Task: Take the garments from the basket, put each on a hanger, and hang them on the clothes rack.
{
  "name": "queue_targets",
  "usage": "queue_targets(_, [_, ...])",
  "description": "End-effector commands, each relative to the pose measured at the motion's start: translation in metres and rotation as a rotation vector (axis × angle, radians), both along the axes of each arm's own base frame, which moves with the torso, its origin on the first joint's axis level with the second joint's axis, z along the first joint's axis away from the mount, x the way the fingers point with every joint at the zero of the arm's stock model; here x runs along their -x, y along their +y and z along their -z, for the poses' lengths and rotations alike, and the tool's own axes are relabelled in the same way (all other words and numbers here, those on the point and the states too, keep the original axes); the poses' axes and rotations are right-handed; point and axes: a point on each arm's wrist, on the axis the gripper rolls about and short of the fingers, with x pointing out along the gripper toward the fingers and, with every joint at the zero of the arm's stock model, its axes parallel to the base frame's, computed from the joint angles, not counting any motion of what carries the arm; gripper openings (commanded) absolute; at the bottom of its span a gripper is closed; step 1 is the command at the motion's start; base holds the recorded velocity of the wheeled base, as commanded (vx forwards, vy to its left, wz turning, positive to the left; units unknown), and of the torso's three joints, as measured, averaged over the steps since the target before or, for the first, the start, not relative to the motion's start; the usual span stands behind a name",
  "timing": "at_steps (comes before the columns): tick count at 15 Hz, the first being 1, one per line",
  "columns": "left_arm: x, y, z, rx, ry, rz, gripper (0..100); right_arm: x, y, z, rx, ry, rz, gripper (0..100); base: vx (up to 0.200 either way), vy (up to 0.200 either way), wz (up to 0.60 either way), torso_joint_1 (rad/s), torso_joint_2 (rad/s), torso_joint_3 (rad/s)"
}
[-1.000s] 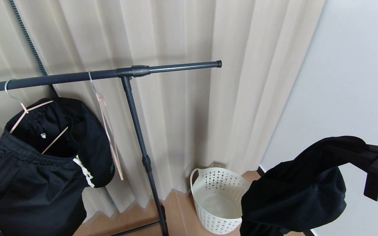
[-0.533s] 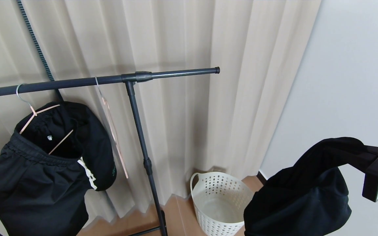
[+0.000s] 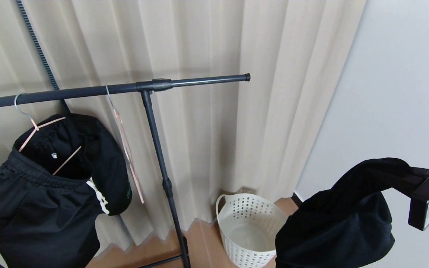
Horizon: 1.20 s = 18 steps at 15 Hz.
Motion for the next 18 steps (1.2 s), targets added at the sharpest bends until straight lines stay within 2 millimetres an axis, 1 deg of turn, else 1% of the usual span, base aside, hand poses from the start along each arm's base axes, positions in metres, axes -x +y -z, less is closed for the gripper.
queue_targets(1, [-0.0001, 0.0000, -0.0002, 0.003, 0.000, -0.001, 100, -0.0013, 0.0006, 0.0030, -0.004, -0.009, 0.000, 0, 0.000, 0.000, 0.00, 0.000, 0.00, 0.000])
queue_targets(6, [-0.0001, 0.0000, -0.0001, 0.001, 0.001, -0.002, 100, -0.0002, -0.0002, 0.0059, 0.011, -0.046, -0.006, 0, 0.000, 0.000, 0.00, 0.000, 0.00, 0.000])
queue_targets(11, [-0.0001, 0.0000, -0.0001, 0.000, 0.001, -0.001, 100, -0.0003, -0.0001, 0.0057, 0.008, -0.053, -0.006, 0, 0.000, 0.000, 0.60, 0.002, 0.00, 0.004])
queue_targets(14, [-0.0001, 0.0000, -0.0001, 0.001, 0.001, -0.001, 100, -0.0004, -0.0001, 0.0053, 0.006, -0.057, -0.006, 0, 0.000, 0.000, 0.00, 0.000, 0.00, 0.000])
queue_targets(18, [-0.0002, 0.0000, 0.0003, -0.003, 0.003, -0.001, 100, -0.0005, 0.0000, 0.0051, 0.003, -0.064, -0.006, 0, -0.200, 0.000, 0.00, 0.009, 0.00, -0.001])
